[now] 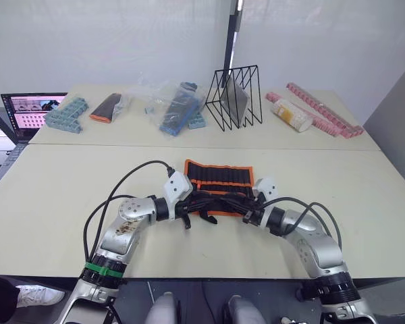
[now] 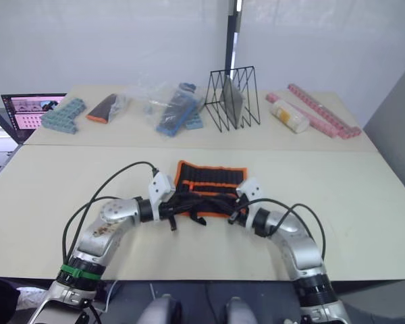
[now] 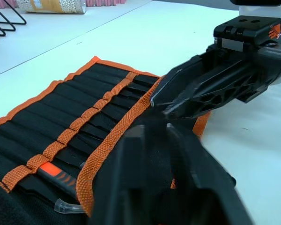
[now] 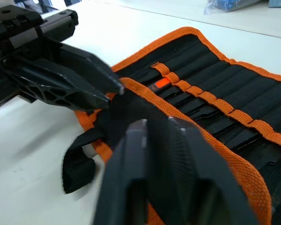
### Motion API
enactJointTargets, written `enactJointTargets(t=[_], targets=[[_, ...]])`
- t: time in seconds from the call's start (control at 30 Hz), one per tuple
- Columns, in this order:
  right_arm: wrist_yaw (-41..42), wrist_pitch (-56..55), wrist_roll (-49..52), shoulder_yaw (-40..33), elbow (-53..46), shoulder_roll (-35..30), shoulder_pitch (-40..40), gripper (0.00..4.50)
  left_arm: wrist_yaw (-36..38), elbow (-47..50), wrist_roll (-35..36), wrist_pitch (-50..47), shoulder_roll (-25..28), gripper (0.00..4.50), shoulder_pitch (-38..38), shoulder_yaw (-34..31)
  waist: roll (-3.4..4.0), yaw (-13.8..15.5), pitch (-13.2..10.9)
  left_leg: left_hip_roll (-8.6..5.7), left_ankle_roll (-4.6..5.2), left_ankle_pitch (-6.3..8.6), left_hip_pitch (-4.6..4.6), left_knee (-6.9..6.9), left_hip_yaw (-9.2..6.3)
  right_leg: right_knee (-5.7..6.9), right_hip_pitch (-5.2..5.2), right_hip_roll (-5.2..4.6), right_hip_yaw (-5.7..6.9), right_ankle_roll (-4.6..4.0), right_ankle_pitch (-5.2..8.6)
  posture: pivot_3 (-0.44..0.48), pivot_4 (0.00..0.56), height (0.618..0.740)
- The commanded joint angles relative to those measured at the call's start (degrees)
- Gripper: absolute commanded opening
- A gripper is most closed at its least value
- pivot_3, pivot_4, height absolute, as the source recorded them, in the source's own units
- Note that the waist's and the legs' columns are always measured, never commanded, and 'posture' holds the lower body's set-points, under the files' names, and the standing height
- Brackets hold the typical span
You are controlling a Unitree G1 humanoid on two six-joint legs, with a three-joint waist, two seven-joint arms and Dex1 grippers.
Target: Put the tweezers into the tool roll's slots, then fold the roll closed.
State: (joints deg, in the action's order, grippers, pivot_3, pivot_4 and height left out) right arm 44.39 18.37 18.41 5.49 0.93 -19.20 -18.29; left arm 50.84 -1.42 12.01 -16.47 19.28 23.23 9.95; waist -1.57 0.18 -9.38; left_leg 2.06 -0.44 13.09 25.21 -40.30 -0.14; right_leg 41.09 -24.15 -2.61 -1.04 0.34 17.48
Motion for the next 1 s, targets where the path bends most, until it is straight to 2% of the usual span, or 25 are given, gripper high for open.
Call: enactJointTargets(t=[0.03,0.37,0.53,0.7,0.83,1.0], targets=[[-0.52,-2.20,-0.91,0.74,0.63,1.47,-1.95,0.01,-1.05,-1.84,-0.74,0.61,-0.81,0.01,0.74,0.86,0.00,-0.14,0.00,0.01,0.00,0.00,0.00,0.00,0.00,0.00,-0.01,0.01,0.00,0.00,0.00,0.000,0.150,0.685],[-2.86,-3.72,-5.99,2.27,7.03,1.84,-2.25,0.01,-6.69,-13.93,-4.00,0.84,-5.77,0.01,3.88,1.61,0.02,0.32,0.02,-0.03,0.00,0.00,-0.05,-0.02,0.00,-0.01,0.09,-0.02,0.02,0.01,-0.01,0.000,0.150,0.685],[-6.26,-4.26,-5.12,-1.43,9.47,2.53,-2.36,0.01,-7.72,-13.73,-4.57,-0.66,-5.80,0.01,2.03,2.18,0.08,0.44,0.09,-0.03,0.00,0.00,-0.20,-0.02,-0.01,-0.01,0.26,-0.02,0.02,0.01,0.00,0.000,0.150,0.685],[-7.97,-9.00,-8.70,-2.39,14.51,-0.98,-2.09,0.01,-8.52,-14.10,-4.62,1.37,-5.41,0.01,0.56,1.34,0.13,0.43,0.12,-0.06,0.09,0.06,-1.04,0.17,0.00,-0.30,1.13,-0.05,0.03,0.05,0.03,0.000,0.150,0.685],[-8.06,-11.99,-9.45,-2.45,16.51,-2.17,-2.21,0.01,-8.66,-14.52,-4.57,2.13,-5.34,0.01,0.50,1.10,0.20,0.36,0.17,-0.03,0.09,0.06,-1.16,0.28,0.02,-0.40,1.25,-0.01,0.02,0.06,0.04,0.000,0.150,0.685],[-6.15,-16.31,-4.48,-5.37,13.29,-0.24,-2.38,0.01,-6.79,-13.24,-3.21,4.17,-5.75,0.01,-0.09,1.24,0.20,0.42,0.17,-0.05,0.09,0.06,-1.14,0.27,0.02,-0.44,1.31,-0.03,0.00,0.07,0.04,0.000,0.150,0.685]])
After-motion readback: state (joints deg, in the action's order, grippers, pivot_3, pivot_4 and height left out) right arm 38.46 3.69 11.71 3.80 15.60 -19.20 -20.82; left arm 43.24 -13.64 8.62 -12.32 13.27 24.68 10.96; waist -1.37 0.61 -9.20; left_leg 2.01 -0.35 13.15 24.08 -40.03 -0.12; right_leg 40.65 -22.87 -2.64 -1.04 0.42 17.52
